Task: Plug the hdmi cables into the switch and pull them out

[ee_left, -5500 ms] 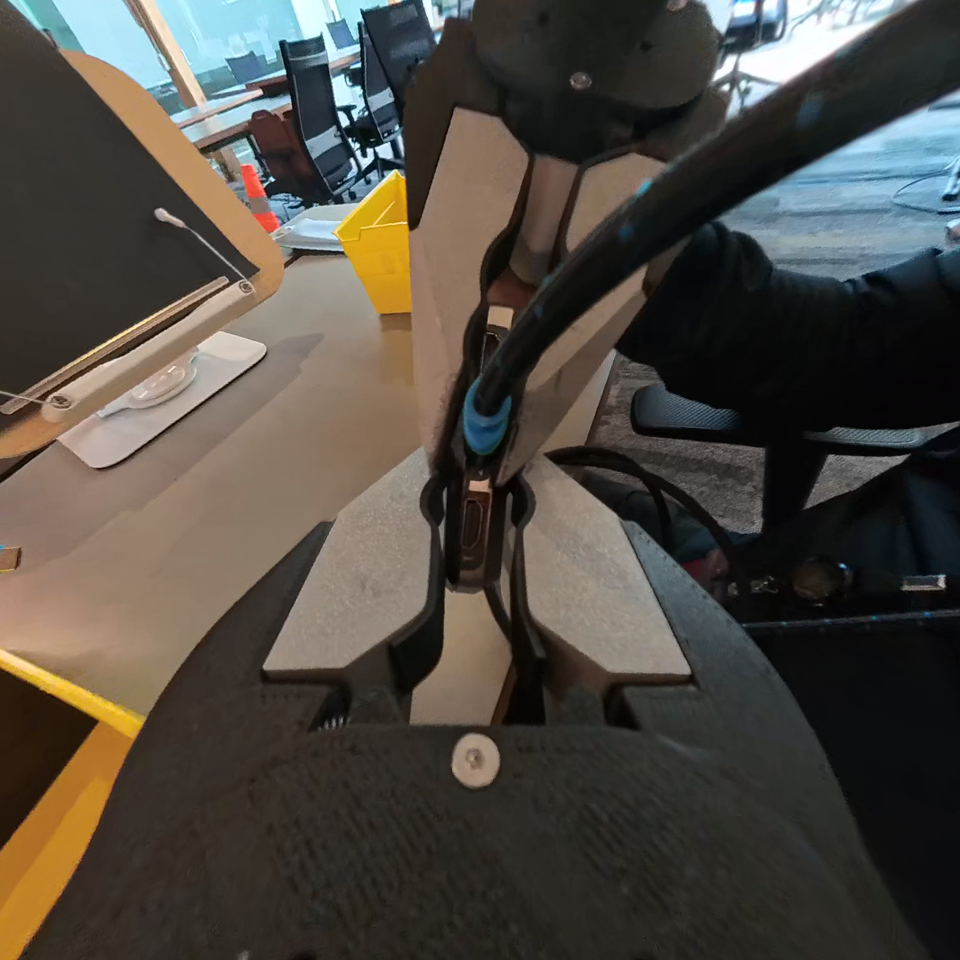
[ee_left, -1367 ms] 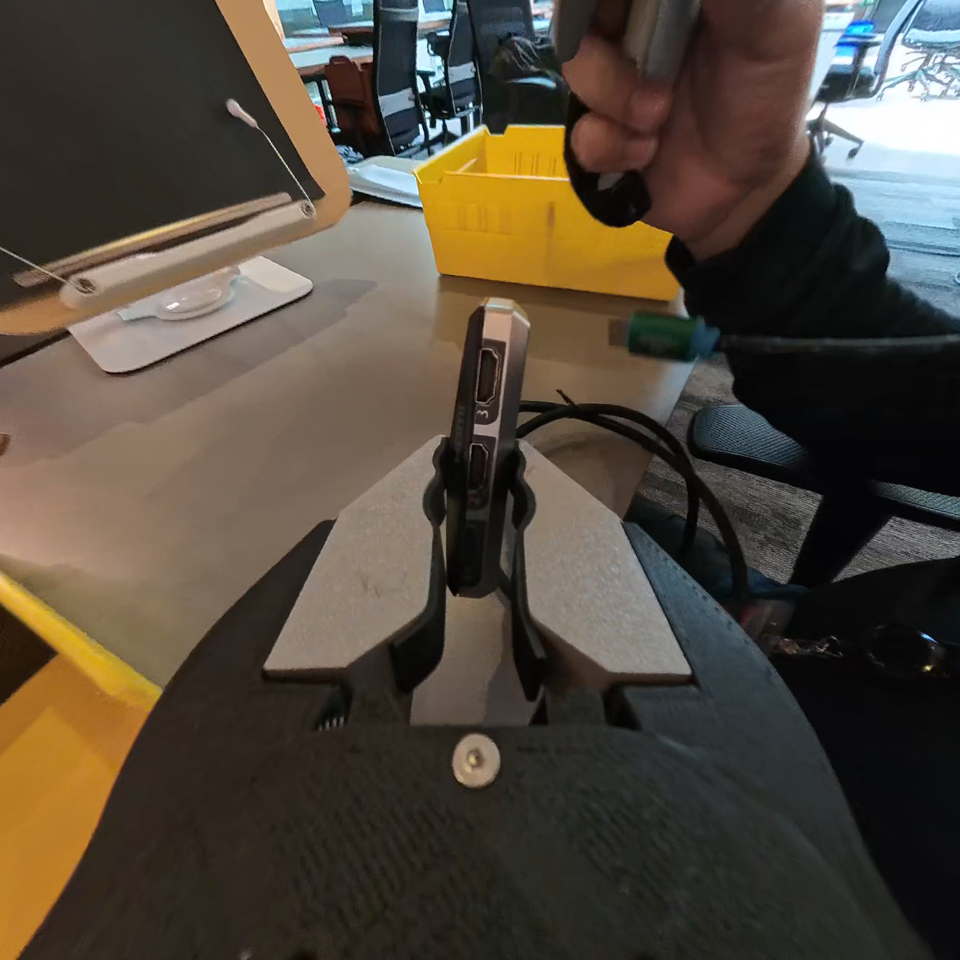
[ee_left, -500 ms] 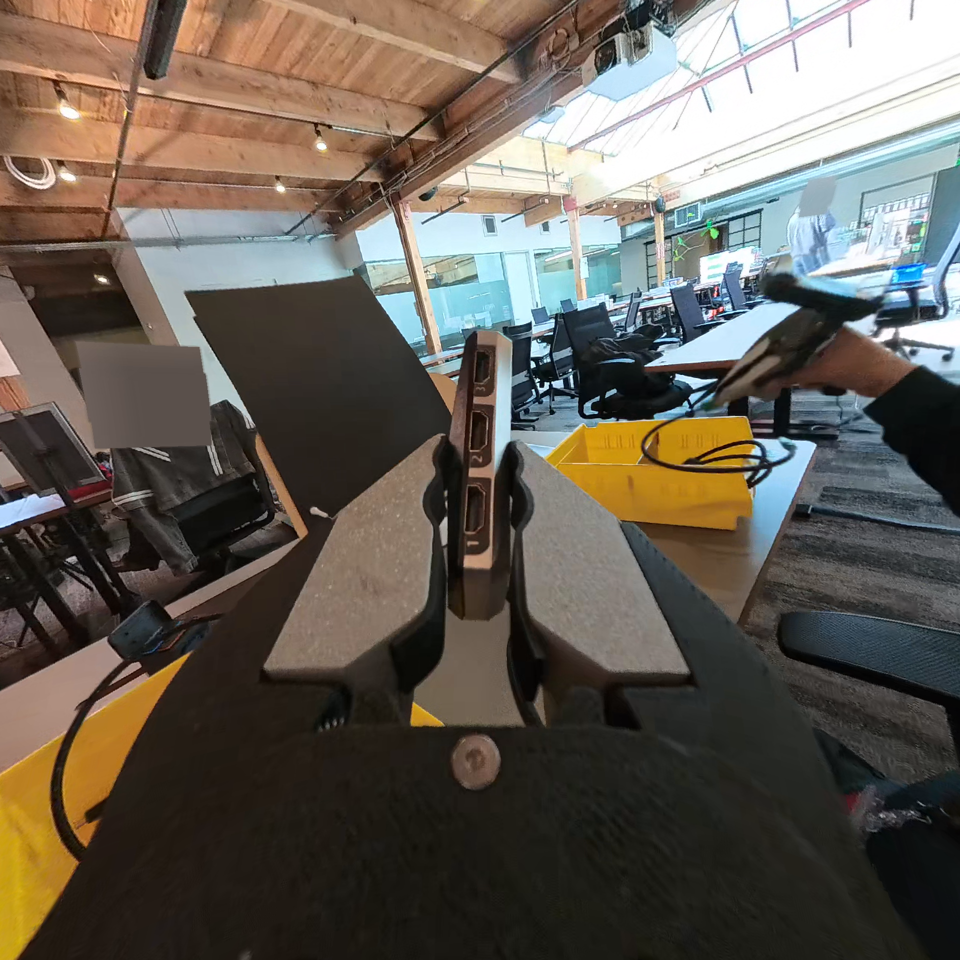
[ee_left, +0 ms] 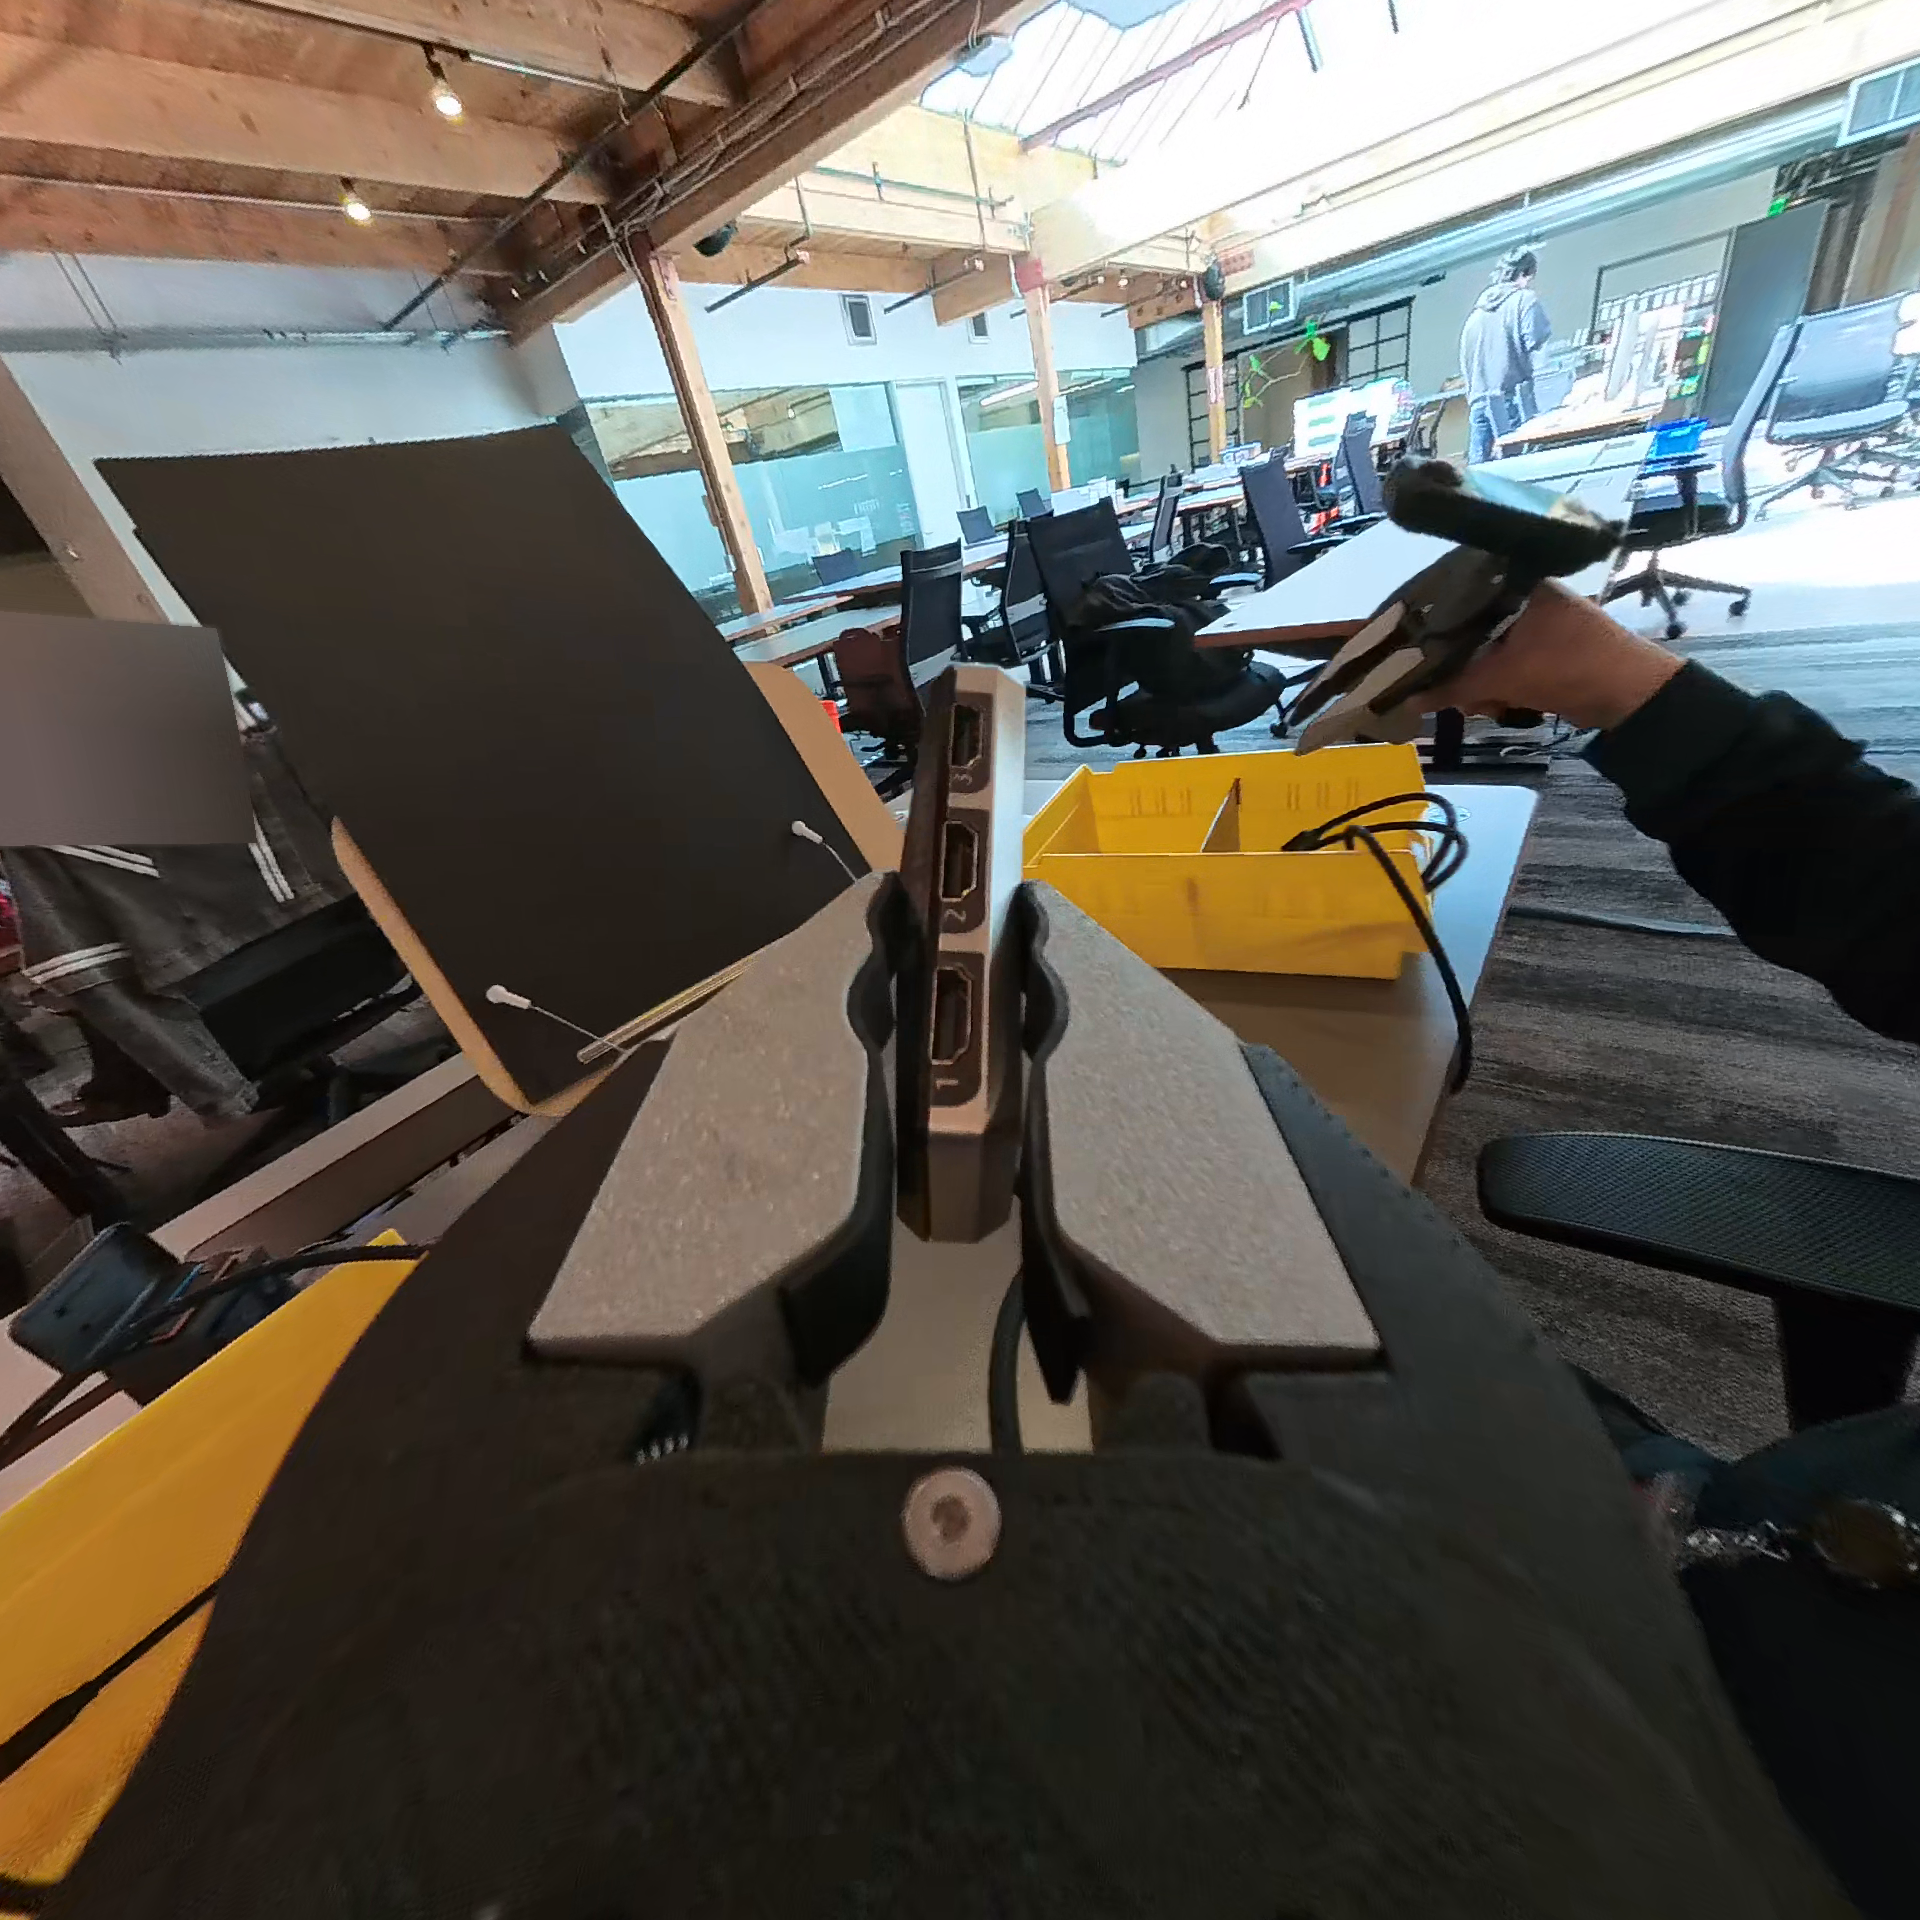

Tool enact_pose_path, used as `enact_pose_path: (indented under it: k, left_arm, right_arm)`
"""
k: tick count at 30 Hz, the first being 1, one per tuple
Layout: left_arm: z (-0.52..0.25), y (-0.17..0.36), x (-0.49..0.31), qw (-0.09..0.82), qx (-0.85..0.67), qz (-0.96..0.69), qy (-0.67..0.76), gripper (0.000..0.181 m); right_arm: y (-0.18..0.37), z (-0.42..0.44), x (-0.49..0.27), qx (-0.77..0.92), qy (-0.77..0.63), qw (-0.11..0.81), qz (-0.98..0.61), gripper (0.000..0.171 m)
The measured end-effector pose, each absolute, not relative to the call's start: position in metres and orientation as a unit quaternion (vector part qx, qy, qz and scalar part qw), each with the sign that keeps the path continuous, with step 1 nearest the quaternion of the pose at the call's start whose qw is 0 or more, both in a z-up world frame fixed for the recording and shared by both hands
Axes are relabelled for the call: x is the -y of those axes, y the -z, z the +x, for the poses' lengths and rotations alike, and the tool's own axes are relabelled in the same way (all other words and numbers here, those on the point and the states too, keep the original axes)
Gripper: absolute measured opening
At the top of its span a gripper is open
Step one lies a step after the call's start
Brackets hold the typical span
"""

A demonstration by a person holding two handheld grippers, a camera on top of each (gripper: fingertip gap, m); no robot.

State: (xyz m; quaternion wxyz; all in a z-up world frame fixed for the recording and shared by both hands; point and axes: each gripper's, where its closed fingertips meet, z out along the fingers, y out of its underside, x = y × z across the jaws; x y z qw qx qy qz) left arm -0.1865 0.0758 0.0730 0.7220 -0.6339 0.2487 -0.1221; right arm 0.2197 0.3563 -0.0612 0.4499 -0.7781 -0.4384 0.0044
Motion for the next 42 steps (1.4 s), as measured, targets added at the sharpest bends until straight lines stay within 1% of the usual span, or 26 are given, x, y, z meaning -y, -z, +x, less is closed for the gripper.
enact_pose_path:
  k: [4, 7, 9, 14, 17, 21, 25, 26, 27, 28, 30, 31, 32, 33, 34, 35, 38, 42]
  left_arm:
    - [-0.182, -0.069, -0.076, 0.72, -0.254, -0.634, 0.119, 0.019]
    - [-0.18, -0.065, -0.075, 0.719, -0.254, -0.635, 0.123, 0.019]
    - [-0.181, -0.061, -0.074, 0.718, -0.252, -0.636, 0.127, 0.019]
    - [-0.184, -0.056, -0.073, 0.713, -0.247, -0.643, 0.133, 0.019]
    - [-0.182, -0.055, -0.073, 0.713, -0.25, -0.643, 0.13, 0.019]
    - [-0.178, -0.055, -0.073, 0.712, -0.253, -0.641, 0.13, 0.019]
    - [-0.173, -0.052, -0.076, 0.706, -0.258, -0.646, 0.134, 0.019]
    - [-0.171, -0.051, -0.076, 0.705, -0.259, -0.647, 0.134, 0.019]
    - [-0.169, -0.05, -0.075, 0.704, -0.261, -0.647, 0.133, 0.019]
    - [-0.168, -0.049, -0.074, 0.704, -0.263, -0.647, 0.132, 0.019]
    - [-0.167, -0.048, -0.072, 0.704, -0.264, -0.646, 0.13, 0.019]
    - [-0.167, -0.048, -0.071, 0.704, -0.264, -0.647, 0.13, 0.019]
    - [-0.168, -0.048, -0.069, 0.704, -0.264, -0.647, 0.129, 0.019]
    - [-0.169, -0.048, -0.068, 0.703, -0.263, -0.648, 0.129, 0.019]
    - [-0.17, -0.048, -0.067, 0.703, -0.262, -0.648, 0.128, 0.019]
    - [-0.171, -0.048, -0.066, 0.703, -0.262, -0.649, 0.127, 0.019]
    - [-0.175, -0.048, -0.064, 0.702, -0.261, -0.65, 0.126, 0.019]
    - [-0.174, -0.048, -0.065, 0.699, -0.264, -0.651, 0.134, 0.019]
  right_arm:
    - [0.055, 0.204, -0.332, 0.445, -0.072, 0.479, -0.753, 0.025]
    - [0.086, 0.202, -0.32, 0.454, -0.114, 0.45, -0.761, 0.023]
    - [0.103, 0.214, -0.325, 0.44, -0.103, 0.449, -0.771, 0.022]
    - [0.095, 0.228, -0.316, 0.41, -0.163, 0.47, -0.765, 0.033]
    - [0.097, 0.241, -0.304, 0.412, -0.164, 0.451, -0.774, 0.042]
    - [0.095, 0.226, -0.24, 0.481, -0.256, 0.411, -0.731, 0.049]
    - [0.097, 0.192, -0.162, 0.526, -0.351, 0.345, -0.694, 0.041]
    - [0.101, 0.18, -0.146, 0.524, -0.376, 0.327, -0.69, 0.045]
    - [0.109, 0.17, -0.137, 0.518, -0.384, 0.317, -0.695, 0.055]
    - [0.121, 0.162, -0.137, 0.509, -0.374, 0.316, -0.708, 0.061]
    - [0.147, 0.155, -0.151, 0.491, -0.322, 0.328, -0.74, 0.061]
    - [0.153, 0.149, -0.158, 0.485, -0.314, 0.336, -0.744, 0.059]
    - [0.157, 0.142, -0.162, 0.477, -0.32, 0.339, -0.745, 0.052]
    - [0.159, 0.137, -0.166, 0.467, -0.328, 0.338, -0.748, 0.04]
    - [0.161, 0.131, -0.169, 0.462, -0.337, 0.335, -0.749, 0.019]
    - [0.163, 0.127, -0.169, 0.464, -0.344, 0.328, -0.748, 0.008]
    - [0.163, 0.129, -0.163, 0.504, -0.32, 0.276, -0.753, 0.007]
    - [0.122, 0.168, -0.168, 0.602, -0.143, 0.235, -0.749, 0.01]
